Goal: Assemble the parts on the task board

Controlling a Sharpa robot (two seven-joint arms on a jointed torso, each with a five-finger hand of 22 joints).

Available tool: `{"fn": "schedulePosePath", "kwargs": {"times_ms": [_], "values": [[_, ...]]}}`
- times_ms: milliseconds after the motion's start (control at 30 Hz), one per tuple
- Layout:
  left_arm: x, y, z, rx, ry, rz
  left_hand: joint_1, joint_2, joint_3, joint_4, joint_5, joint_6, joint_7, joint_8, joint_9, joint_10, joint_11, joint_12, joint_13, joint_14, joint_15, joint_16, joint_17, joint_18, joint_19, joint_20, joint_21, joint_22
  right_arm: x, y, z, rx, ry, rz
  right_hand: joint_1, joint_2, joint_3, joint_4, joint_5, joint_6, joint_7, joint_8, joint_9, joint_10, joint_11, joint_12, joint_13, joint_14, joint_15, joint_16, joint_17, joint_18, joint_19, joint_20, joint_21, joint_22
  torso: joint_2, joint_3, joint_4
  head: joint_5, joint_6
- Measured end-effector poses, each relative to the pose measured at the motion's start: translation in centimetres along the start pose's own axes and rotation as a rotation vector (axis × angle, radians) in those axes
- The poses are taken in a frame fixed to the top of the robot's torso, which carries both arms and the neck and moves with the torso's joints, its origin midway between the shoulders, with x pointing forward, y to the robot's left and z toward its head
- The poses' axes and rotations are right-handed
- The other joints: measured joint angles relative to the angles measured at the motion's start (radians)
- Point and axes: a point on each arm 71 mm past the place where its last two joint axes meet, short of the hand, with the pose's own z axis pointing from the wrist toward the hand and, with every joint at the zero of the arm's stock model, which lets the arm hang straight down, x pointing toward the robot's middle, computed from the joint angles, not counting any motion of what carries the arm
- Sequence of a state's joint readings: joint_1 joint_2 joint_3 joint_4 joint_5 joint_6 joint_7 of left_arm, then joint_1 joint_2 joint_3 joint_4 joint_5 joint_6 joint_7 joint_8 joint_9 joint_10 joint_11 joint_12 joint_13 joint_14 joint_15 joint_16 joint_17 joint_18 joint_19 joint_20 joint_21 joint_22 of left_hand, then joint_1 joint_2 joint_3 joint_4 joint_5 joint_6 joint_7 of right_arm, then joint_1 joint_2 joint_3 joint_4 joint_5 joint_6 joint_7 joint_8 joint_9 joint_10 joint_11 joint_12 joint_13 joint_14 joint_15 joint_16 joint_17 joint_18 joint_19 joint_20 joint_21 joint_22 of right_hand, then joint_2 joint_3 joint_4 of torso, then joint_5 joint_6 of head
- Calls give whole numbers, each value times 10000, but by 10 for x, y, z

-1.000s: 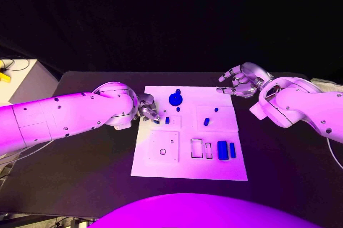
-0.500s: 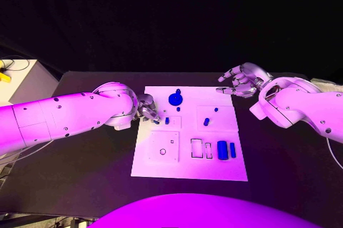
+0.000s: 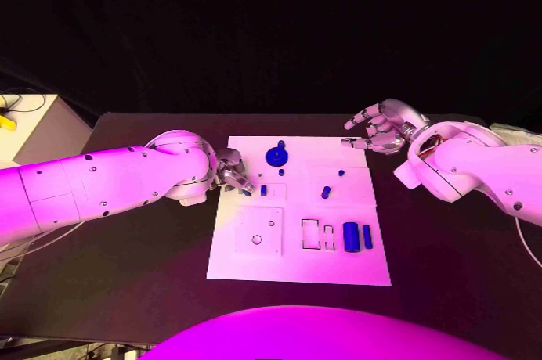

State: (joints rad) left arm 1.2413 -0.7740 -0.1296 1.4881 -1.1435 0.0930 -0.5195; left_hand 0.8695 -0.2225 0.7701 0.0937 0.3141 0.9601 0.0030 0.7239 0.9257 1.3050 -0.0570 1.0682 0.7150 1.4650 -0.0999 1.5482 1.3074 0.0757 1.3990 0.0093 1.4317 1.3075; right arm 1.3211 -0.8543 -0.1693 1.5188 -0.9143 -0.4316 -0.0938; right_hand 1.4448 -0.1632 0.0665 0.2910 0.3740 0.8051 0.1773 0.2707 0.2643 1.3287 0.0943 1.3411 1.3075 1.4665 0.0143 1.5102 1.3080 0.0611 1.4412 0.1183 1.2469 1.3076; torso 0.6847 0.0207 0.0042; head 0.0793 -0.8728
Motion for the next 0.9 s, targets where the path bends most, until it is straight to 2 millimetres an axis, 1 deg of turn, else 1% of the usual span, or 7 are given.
{"fn": "schedulePosePath", "kwargs": {"times_ms": [167,267,367,700,833,900], "values": [[0,0,0,-14,-7,-8,-29,-29,-458,145,0,13,24,1,-11,-1,1,0,0,0,0,0,0,-1,0,0,0,0,0,0,0,2,-1,0,0,0,0,0,0,0,0,0,0,0,0,0,-1,0,0,0,0,0,0,0,0,-1,0,1,-2,-1,0],[0,1,0,-24,-14,-14,-27,-27,-720,279,0,30,40,-40,-12,-41,37,0,-1,0,0,0,0,0,0,0,0,-1,0,0,0,3,0,0,0,0,0,0,0,0,0,0,-9,0,0,0,-1,0,0,0,-1,0,0,0,0,-1,0,2,-2,-11,0],[0,1,1,-34,-19,-19,-27,-27,-1184,447,0,30,40,-40,-19,-42,37,0,-6,0,0,0,0,0,0,0,0,-1,0,0,0,5,-1,0,0,0,0,0,0,0,0,0,-9,0,0,0,-1,0,0,0,-1,0,0,0,0,-1,0,2,-2,-14,0],[0,1,1,-44,-36,-35,-27,-27,-1841,775,0,30,40,-78,-28,-42,37,37,-13,-1,1,0,0,-1,0,0,0,-2,0,0,0,7,-3,-2,0,0,0,0,-1,0,0,0,-8,0,0,0,-1,0,0,0,-2,0,0,0,0,-2,0,2,-2,-25,0],[0,1,1,-47,-42,-44,19,19,-2007,857,0,31,39,-78,-34,-41,37,37,-13,0,1,0,0,0,-1,0,0,-2,0,0,0,8,-3,-2,0,0,0,0,-1,0,0,0,-8,0,0,0,0,0,0,0,-3,0,0,0,0,-2,0,2,-2,-30,0],[0,1,1,-47,-45,-52,118,118,-2033,883,0,31,39,-78,-34,-42,37,37,-13,0,1,0,0,0,-1,0,0,6,0,-1,0,10,0,-2,0,0,0,0,-1,0,0,0,-8,0,0,0,6,0,0,0,-3,0,0,0,0,-2,0,2,-2,-34,0]]}}
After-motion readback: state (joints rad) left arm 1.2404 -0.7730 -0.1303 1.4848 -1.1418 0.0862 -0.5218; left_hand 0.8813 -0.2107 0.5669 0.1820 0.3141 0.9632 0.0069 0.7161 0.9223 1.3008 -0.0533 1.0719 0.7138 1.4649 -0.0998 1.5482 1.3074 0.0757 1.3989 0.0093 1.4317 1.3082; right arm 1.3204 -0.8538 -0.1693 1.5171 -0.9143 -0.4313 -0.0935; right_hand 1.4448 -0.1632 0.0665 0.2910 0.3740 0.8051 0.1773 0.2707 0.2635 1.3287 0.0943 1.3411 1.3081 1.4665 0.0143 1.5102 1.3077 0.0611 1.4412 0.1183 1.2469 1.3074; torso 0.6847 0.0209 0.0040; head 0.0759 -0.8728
